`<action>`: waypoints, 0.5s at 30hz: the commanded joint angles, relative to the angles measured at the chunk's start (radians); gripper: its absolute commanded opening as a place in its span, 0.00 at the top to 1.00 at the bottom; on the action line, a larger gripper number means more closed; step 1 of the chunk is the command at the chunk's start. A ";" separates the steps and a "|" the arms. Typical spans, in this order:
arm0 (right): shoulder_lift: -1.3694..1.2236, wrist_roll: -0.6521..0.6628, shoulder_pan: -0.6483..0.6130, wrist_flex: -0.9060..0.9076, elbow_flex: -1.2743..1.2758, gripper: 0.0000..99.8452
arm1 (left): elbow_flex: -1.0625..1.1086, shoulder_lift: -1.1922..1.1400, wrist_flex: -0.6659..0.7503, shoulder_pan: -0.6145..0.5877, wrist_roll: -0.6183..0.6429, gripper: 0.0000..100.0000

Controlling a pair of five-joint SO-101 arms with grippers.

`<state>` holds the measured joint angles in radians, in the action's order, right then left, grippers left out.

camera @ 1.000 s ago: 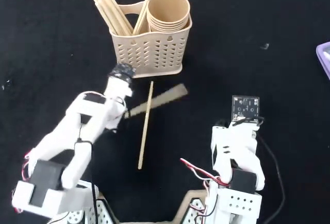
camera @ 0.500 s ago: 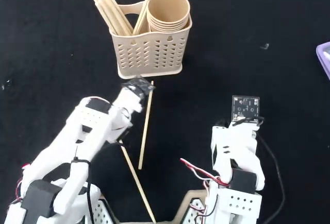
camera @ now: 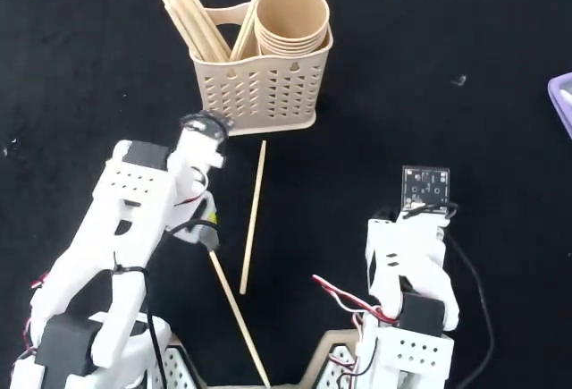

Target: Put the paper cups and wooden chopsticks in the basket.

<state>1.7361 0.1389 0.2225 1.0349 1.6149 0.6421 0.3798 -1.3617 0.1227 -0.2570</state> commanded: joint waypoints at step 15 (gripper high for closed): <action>0.025 -0.006 0.008 0.000 -0.002 0.98 | 0.364 0.021 0.436 0.125 0.532 0.72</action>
<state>1.7361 0.1389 0.2225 1.0349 1.6149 0.9812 0.3798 -0.9797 0.2654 0.2662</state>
